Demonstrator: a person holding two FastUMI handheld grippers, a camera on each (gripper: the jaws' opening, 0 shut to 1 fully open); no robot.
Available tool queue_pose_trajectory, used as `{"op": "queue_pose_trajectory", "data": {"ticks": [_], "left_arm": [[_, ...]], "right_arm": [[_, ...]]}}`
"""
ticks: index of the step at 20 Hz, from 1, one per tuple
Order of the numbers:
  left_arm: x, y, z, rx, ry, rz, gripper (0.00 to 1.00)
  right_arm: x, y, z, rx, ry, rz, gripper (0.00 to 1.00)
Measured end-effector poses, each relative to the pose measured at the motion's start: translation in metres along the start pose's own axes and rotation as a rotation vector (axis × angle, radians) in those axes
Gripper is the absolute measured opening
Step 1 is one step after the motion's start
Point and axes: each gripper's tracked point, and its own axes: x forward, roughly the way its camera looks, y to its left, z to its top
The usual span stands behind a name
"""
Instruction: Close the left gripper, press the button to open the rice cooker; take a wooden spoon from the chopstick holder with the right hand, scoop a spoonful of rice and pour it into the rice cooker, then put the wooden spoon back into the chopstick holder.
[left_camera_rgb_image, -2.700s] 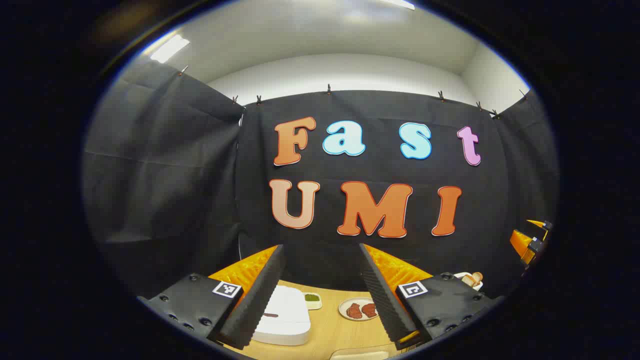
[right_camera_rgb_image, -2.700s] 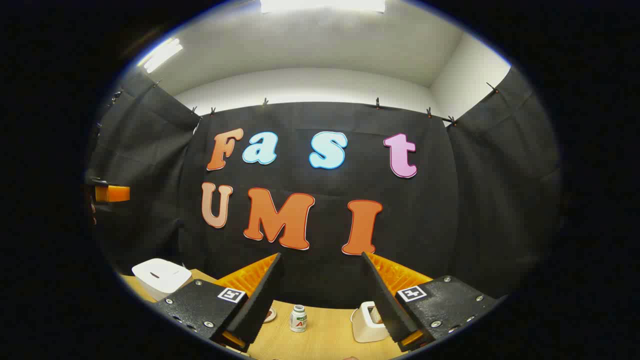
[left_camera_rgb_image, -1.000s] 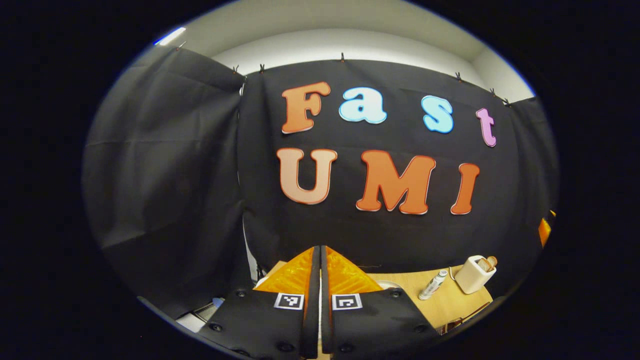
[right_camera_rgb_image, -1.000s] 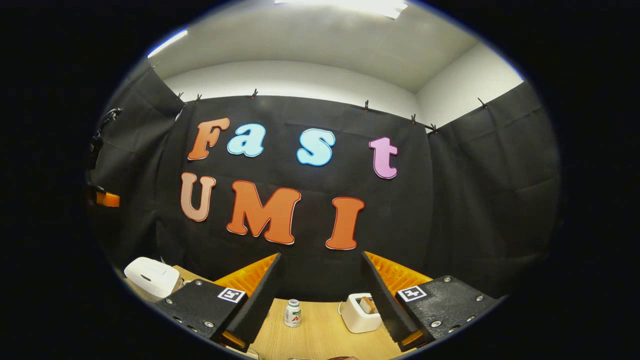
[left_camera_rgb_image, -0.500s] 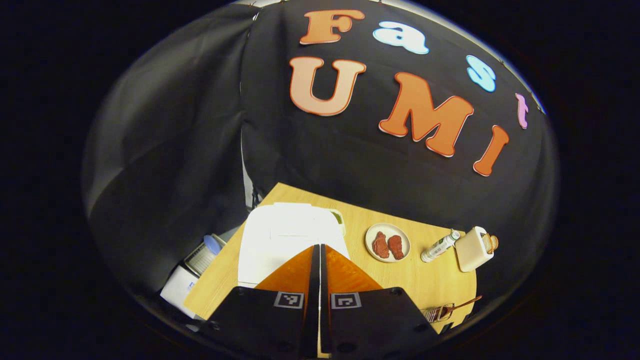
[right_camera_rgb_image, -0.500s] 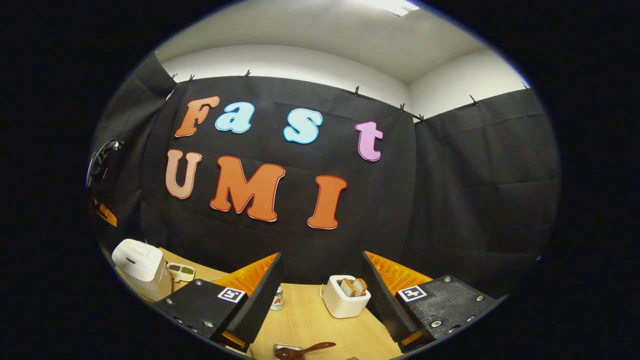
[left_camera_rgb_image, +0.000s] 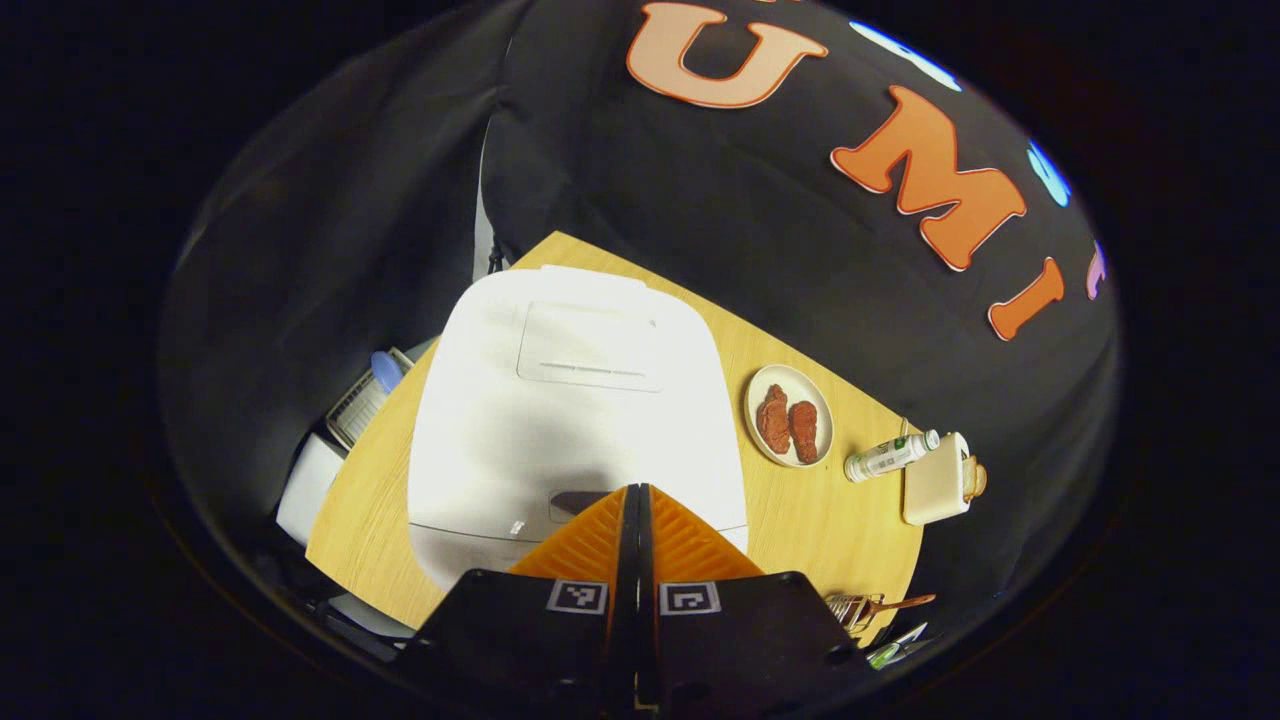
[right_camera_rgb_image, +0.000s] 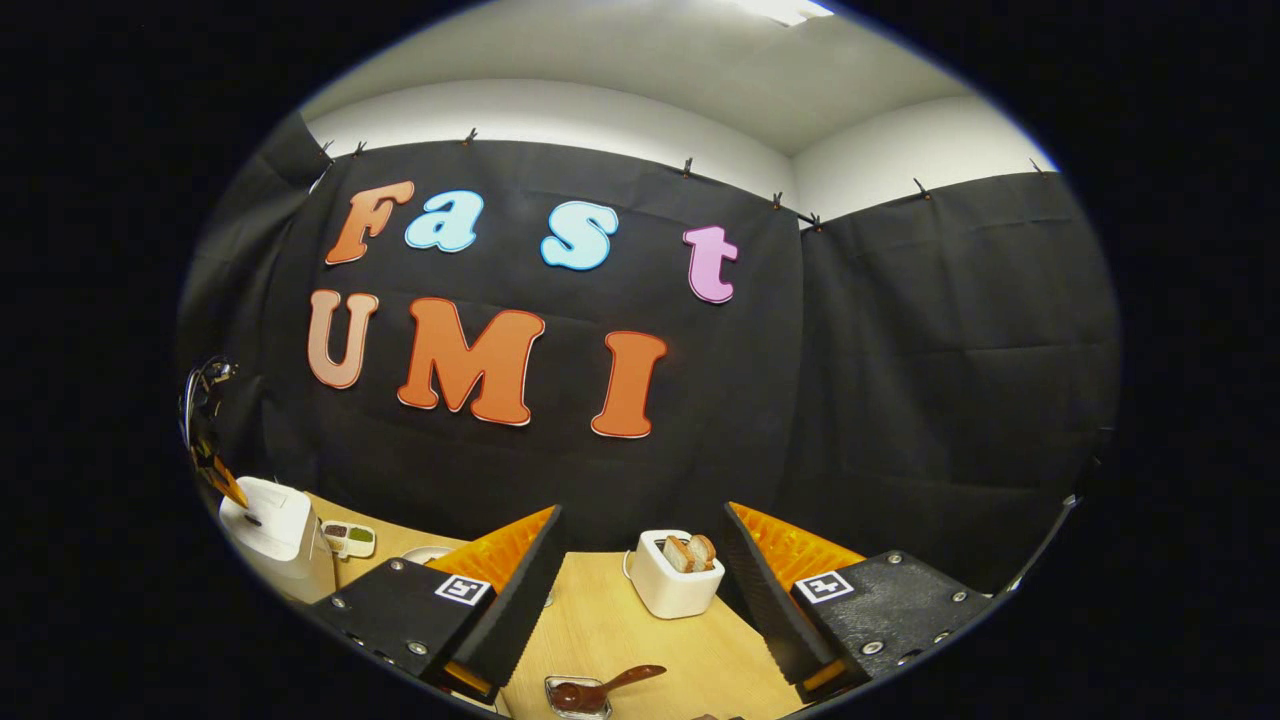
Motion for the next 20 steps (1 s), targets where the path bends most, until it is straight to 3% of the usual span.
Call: {"op": "queue_pose_trajectory", "data": {"ticks": [3,9,16,19,20], "left_arm": [[0.017,0.016,-0.013,-0.001,0.039,0.031,0.06],[0.019,0.021,-0.012,0.040,-0.020,0.060,0.06],[-0.065,0.002,0.052,0.182,-0.477,0.099,0.06],[-0.089,-0.010,0.057,0.202,-0.573,0.100,0.10],[-0.100,-0.017,0.055,0.201,-0.597,0.082,0.05]], "right_arm": [[0.001,0.002,-0.005,0.003,0.014,-0.005,0.95],[0.009,0.011,-0.023,0.026,0.052,0.025,0.95],[0.021,0.022,-0.085,0.039,0.191,0.087,0.95],[0.022,0.028,-0.112,0.051,0.255,0.129,0.95],[0.021,0.029,-0.122,0.058,0.277,0.143,0.95]]}}
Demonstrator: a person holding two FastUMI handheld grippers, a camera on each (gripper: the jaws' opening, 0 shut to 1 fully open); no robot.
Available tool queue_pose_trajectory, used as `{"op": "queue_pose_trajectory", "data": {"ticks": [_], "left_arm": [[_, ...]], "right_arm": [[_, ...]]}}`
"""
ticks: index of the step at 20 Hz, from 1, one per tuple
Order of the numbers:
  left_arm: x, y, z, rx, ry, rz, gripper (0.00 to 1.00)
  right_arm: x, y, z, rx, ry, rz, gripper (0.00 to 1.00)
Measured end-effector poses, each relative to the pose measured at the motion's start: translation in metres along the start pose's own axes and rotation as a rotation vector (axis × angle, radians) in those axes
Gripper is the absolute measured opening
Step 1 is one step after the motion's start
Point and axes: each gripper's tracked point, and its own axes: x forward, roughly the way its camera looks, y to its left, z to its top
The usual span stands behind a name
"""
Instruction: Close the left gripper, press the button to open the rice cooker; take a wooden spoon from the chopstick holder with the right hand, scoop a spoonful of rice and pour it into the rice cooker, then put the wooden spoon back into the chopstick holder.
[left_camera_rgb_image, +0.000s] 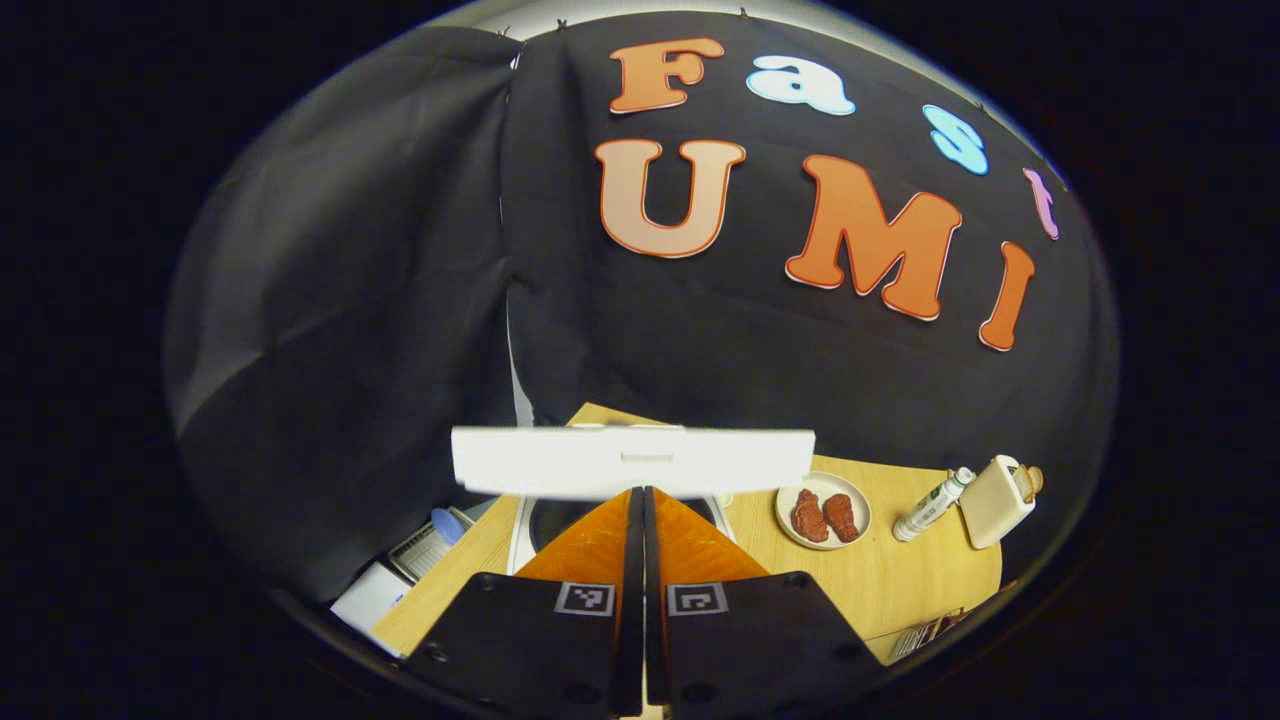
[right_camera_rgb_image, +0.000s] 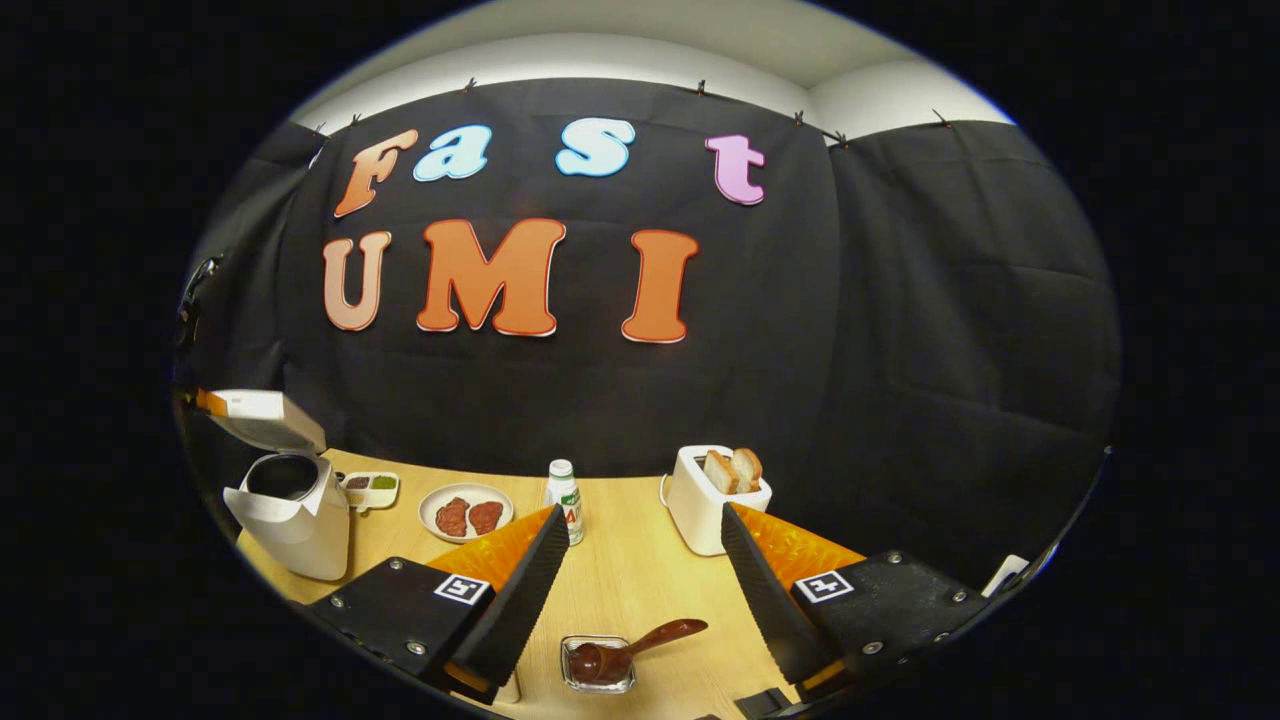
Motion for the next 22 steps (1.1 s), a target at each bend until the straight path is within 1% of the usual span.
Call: {"op": "queue_pose_trajectory", "data": {"ticks": [2,5,9,10,11,12,13,14,15,16,17,18,19,22], "left_arm": [[-0.015,-0.006,0.011,0.002,-0.074,-0.017,0.06],[-0.041,-0.019,0.017,0.051,-0.148,-0.034,0.06],[-0.073,-0.030,0.032,0.107,-0.252,-0.017,0.06],[-0.081,-0.036,0.034,0.115,-0.272,-0.027,0.08],[-0.090,-0.043,0.035,0.126,-0.287,-0.035,0.14],[-0.095,-0.047,0.036,0.135,-0.303,-0.032,0.35],[-0.101,-0.049,0.041,0.146,-0.320,-0.019,0.43],[-0.108,-0.051,0.042,0.154,-0.330,-0.006,0.55],[-0.114,-0.054,0.042,0.158,-0.334,0.000,0.57],[-0.119,-0.059,0.037,0.156,-0.335,0.002,0.56],[-0.122,-0.060,0.036,0.155,-0.337,0.005,0.58],[-0.127,-0.062,0.033,0.156,-0.337,0.007,0.70],[-0.130,-0.064,0.030,0.157,-0.333,0.008,0.73],[-0.141,-0.068,0.027,0.165,-0.334,0.024,0.79]], "right_arm": [[0.006,0.000,-0.018,0.018,0.046,0.023,0.95],[0.014,-0.004,-0.052,0.047,0.129,0.047,0.95],[0.023,-0.019,-0.088,0.075,0.201,0.048,0.95],[0.026,-0.024,-0.097,0.085,0.220,0.041,0.95],[0.028,-0.029,-0.107,0.095,0.241,0.037,0.95],[0.031,-0.031,-0.116,0.111,0.261,0.039,0.95],[0.034,-0.033,-0.126,0.133,0.291,0.050,0.95],[0.037,-0.033,-0.136,0.160,0.316,0.060,0.95],[0.041,-0.034,-0.144,0.189,0.340,0.064,0.94],[0.042,-0.035,-0.155,0.219,0.369,0.078,0.92],[0.044,-0.032,-0.164,0.250,0.392,0.094,0.88],[0.045,-0.028,-0.172,0.279,0.414,0.114,0.82],[0.048,-0.024,-0.177,0.303,0.427,0.133,0.81],[0.053,-0.012,-0.184,0.351,0.447,0.186,0.70]]}}
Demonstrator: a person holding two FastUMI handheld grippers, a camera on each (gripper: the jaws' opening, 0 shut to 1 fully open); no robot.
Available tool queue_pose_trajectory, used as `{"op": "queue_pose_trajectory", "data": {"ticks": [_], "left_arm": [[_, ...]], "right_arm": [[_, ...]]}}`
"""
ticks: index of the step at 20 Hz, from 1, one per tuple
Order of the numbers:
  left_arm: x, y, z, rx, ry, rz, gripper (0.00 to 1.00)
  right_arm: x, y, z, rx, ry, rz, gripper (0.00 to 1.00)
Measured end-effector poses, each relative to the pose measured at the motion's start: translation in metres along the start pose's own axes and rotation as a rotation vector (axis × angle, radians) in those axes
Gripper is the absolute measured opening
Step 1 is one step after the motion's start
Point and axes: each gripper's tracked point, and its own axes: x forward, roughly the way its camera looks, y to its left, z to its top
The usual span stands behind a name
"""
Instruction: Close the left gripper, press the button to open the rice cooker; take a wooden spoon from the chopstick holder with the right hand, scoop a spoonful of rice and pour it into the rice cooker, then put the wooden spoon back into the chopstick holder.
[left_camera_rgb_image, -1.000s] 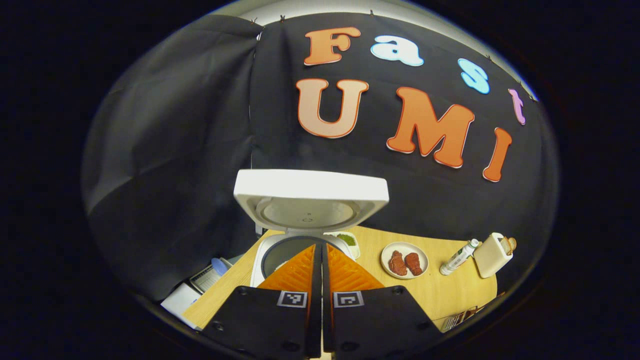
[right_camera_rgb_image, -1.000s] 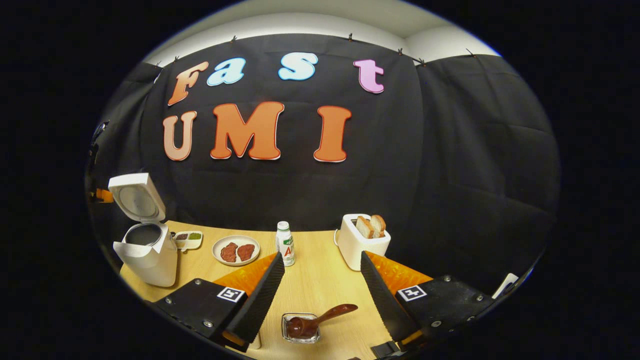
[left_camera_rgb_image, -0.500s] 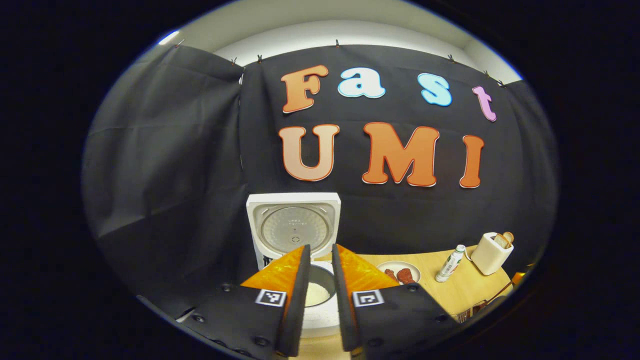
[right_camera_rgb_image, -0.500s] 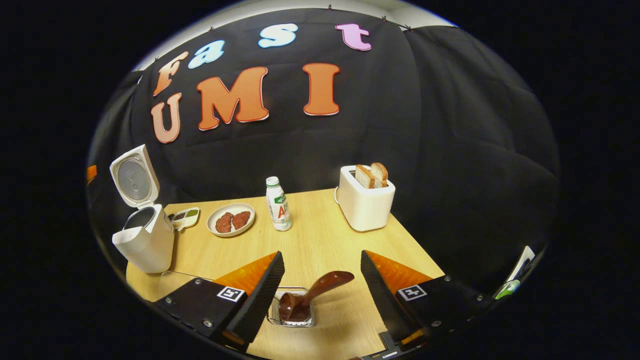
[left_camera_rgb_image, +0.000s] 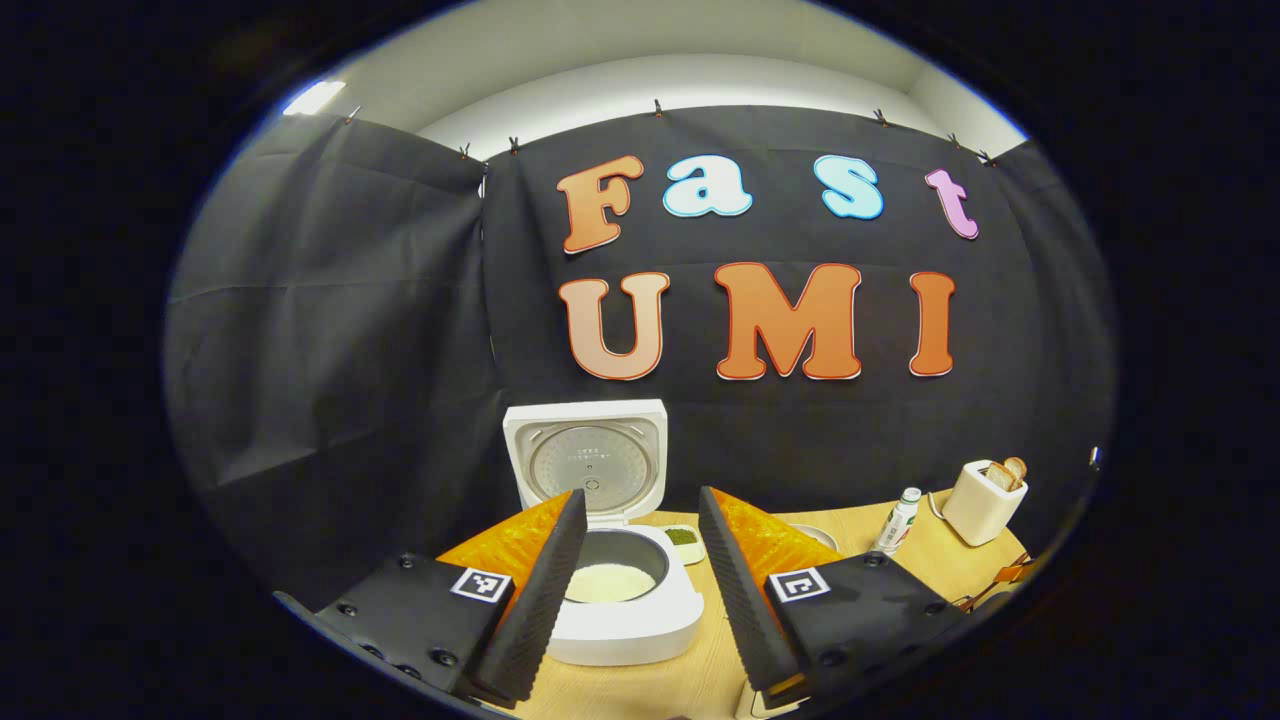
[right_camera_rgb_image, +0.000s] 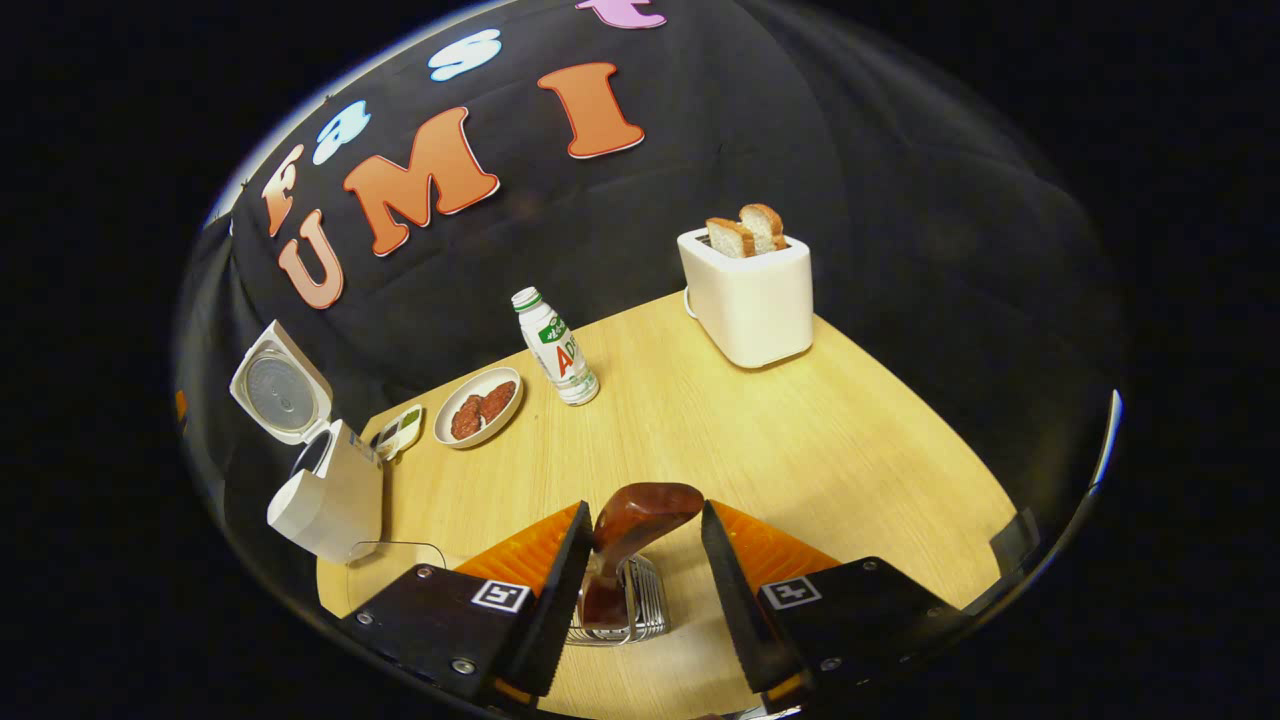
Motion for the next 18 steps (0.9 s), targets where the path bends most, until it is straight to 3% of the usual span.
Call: {"op": "queue_pose_trajectory", "data": {"ticks": [4,6,8,15,18], "left_arm": [[-0.010,-0.005,-0.002,0.010,0.010,0.011,0.80],[-0.011,-0.008,-0.003,0.019,0.013,0.012,0.80],[-0.012,-0.011,-0.002,0.027,0.014,0.005,0.80],[0.003,-0.030,0.003,0.050,-0.002,-0.068,0.79],[0.010,-0.032,0.000,0.044,0.002,-0.101,0.79]], "right_arm": [[0.015,0.011,-0.007,0.036,0.014,0.055,0.47],[0.012,0.025,-0.008,0.086,0.017,0.117,0.36],[0.016,0.021,-0.007,0.127,0.001,0.114,0.25],[0.000,0.020,-0.006,0.178,-0.084,0.047,0.14],[-0.017,0.024,0.009,0.165,-0.150,0.015,0.13]]}}
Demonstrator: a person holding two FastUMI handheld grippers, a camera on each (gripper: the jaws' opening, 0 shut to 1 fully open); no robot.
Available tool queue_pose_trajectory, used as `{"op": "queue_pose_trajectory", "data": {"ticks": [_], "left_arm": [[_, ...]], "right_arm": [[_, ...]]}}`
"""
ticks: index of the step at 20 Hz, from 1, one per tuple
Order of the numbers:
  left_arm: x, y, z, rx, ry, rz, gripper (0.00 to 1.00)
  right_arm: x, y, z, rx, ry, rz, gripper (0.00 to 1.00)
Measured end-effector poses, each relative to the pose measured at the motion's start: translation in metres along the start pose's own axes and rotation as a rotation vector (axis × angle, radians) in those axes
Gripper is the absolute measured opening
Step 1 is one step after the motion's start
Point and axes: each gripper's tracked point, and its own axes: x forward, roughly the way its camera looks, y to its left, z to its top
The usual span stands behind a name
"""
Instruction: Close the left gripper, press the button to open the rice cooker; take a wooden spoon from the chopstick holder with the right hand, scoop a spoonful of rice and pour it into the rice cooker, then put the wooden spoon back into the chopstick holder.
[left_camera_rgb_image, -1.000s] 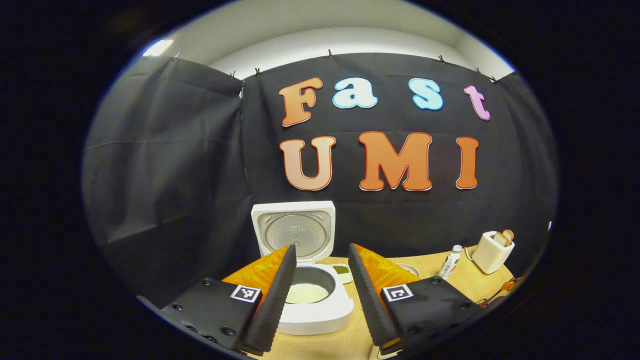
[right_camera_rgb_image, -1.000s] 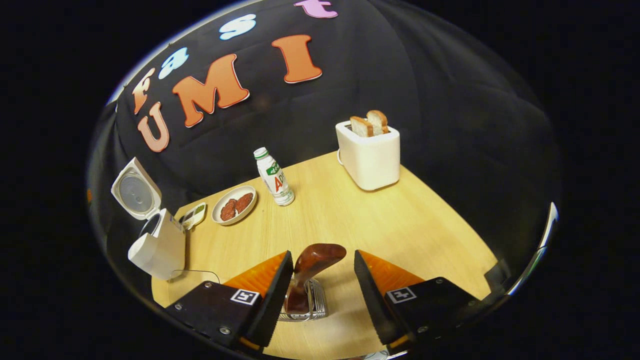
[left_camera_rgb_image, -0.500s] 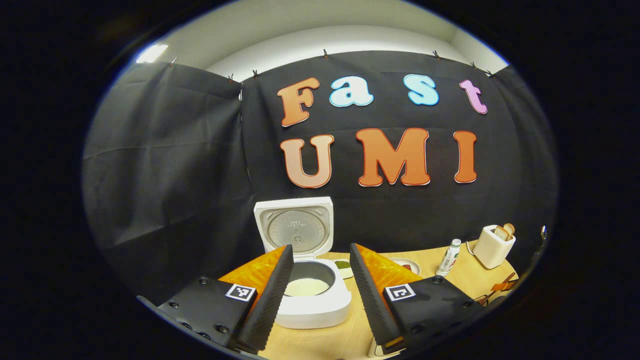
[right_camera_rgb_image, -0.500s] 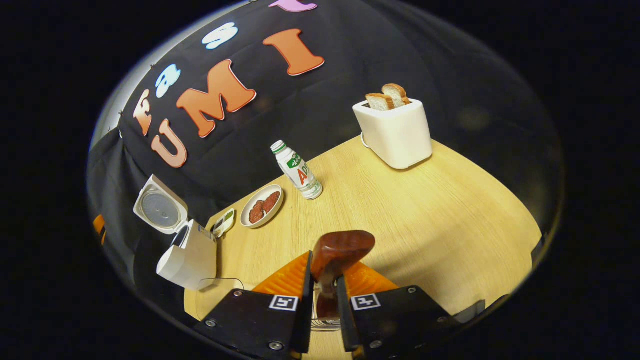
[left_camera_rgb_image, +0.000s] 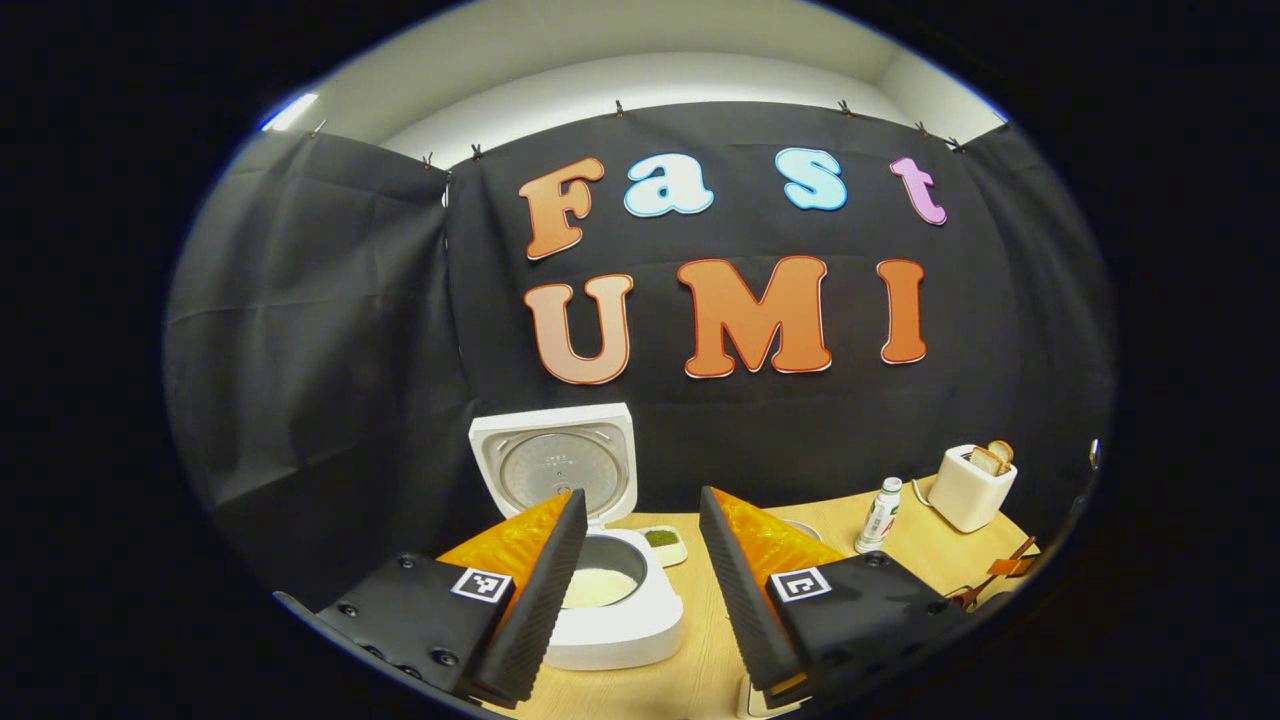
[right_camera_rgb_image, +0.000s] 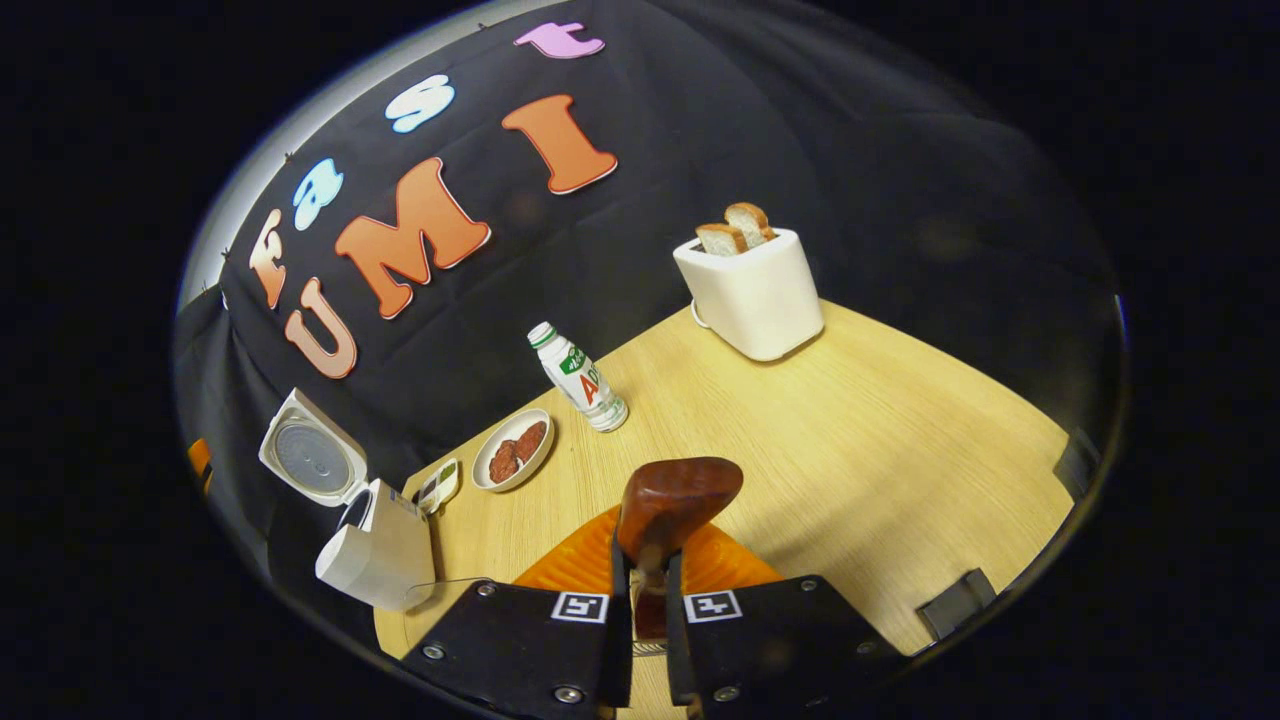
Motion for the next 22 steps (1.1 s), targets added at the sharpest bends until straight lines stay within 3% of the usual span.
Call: {"op": "queue_pose_trajectory", "data": {"ticks": [5,8,10,16,22], "left_arm": [[0.007,0.005,-0.004,-0.024,-0.004,-0.035,0.80],[0.006,0.016,-0.003,-0.030,-0.026,-0.025,1.00],[0.004,0.023,-0.003,-0.023,-0.040,-0.025,1.00],[-0.006,0.052,-0.011,-0.020,-0.047,0.001,1.00],[-0.021,0.095,-0.024,-0.042,-0.024,0.074,1.00]], "right_arm": [[-0.036,0.037,0.035,-0.030,-0.105,0.018,0.13],[-0.054,0.077,0.042,-0.046,-0.121,0.083,0.13],[-0.062,0.107,0.038,-0.067,-0.117,0.134,0.13],[-0.049,0.172,-0.018,-0.234,-0.029,0.215,0.13],[-0.017,0.185,-0.066,-0.523,-0.009,0.174,0.13]]}}
